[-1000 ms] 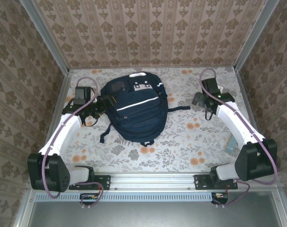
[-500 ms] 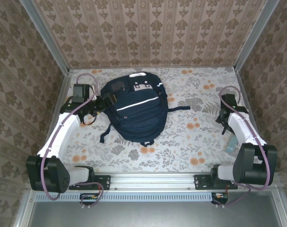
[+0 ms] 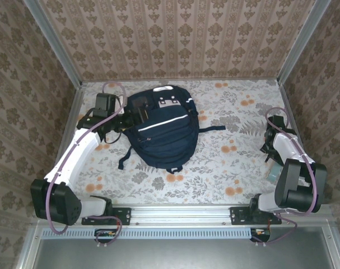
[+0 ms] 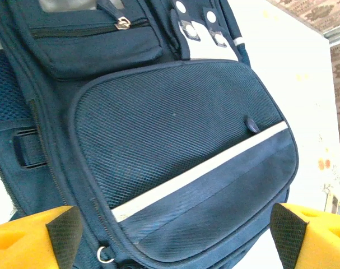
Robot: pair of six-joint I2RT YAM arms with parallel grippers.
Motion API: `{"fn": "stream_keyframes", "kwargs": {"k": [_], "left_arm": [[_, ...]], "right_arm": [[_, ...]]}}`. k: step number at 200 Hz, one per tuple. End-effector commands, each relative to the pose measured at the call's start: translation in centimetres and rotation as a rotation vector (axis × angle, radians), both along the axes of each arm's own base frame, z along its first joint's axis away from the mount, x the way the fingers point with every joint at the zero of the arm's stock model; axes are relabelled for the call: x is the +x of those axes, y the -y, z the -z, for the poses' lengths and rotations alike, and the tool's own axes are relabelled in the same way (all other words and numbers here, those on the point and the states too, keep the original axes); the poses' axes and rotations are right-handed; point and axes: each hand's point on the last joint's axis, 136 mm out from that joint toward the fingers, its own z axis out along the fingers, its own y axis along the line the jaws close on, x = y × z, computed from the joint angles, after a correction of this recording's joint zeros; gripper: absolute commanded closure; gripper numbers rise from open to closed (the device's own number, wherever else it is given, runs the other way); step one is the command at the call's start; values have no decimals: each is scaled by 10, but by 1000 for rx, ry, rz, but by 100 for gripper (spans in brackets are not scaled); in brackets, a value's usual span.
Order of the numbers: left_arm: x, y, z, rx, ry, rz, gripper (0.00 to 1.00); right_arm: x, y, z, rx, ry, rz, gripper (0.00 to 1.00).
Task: Pack books, pencil case, and school supplies into a backpack
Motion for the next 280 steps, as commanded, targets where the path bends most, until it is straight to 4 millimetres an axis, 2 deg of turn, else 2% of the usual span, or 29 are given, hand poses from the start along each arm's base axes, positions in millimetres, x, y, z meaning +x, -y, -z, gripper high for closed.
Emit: {"fn": "stream_keyframes", "kwargs": {"k": [1, 17, 48, 53, 71, 90, 108, 132, 148, 174, 201, 215, 239, 245, 259, 263, 280], "left_arm": [[-1, 3, -5, 35, 16, 34, 10], [-1, 6, -5, 32, 17, 43, 10], [-1, 9, -4, 31, 13, 53, 10], [-1, 9, -4, 31, 13, 53, 10], [-1, 10, -4, 29, 14, 54, 9], [0, 11, -5, 25, 15, 56, 9], [-1, 13, -5, 23, 16, 61, 9], [-1, 15, -6, 24, 19, 70, 9], [-2, 17, -7, 27, 22, 78, 9], [-2, 20, -9, 29, 24, 86, 9], [-3, 24, -10, 38, 28, 104, 9], [-3, 27, -10, 52, 29, 117, 9], [-5, 35, -11, 99, 47, 161, 9], [-6, 38, -12, 115, 53, 175, 9], [-7, 44, -11, 159, 70, 217, 9], [-12, 55, -12, 170, 81, 257, 9], [-18, 72, -11, 228, 112, 348, 10]], "right_arm": [[-8, 0, 8, 16, -42, 22, 20], [-11, 4, 4, -5, -41, 38, 15], [-13, 7, -1, -23, -27, 53, 12], [-11, 6, -8, -26, 12, 48, 12], [-6, 4, -14, -19, 49, 36, 11], [-10, 8, -19, -46, 47, 50, 9], [-14, 9, -14, -41, 35, 63, 9], [-17, 7, 4, 22, 9, 93, 11], [-19, 6, 17, 68, -12, 111, 16], [-16, 5, 26, 92, -18, 103, 31], [-13, 5, 23, 86, -11, 88, 56], [-8, 3, 16, 79, 5, 65, 63], [9, -14, 2, 110, 46, -18, 66], [16, -20, -10, 118, 94, -45, 66], [34, -43, -20, 185, 161, -110, 66], [39, -50, -24, 206, 185, -130, 66], [61, -84, -39, 296, 269, -217, 66]]}}
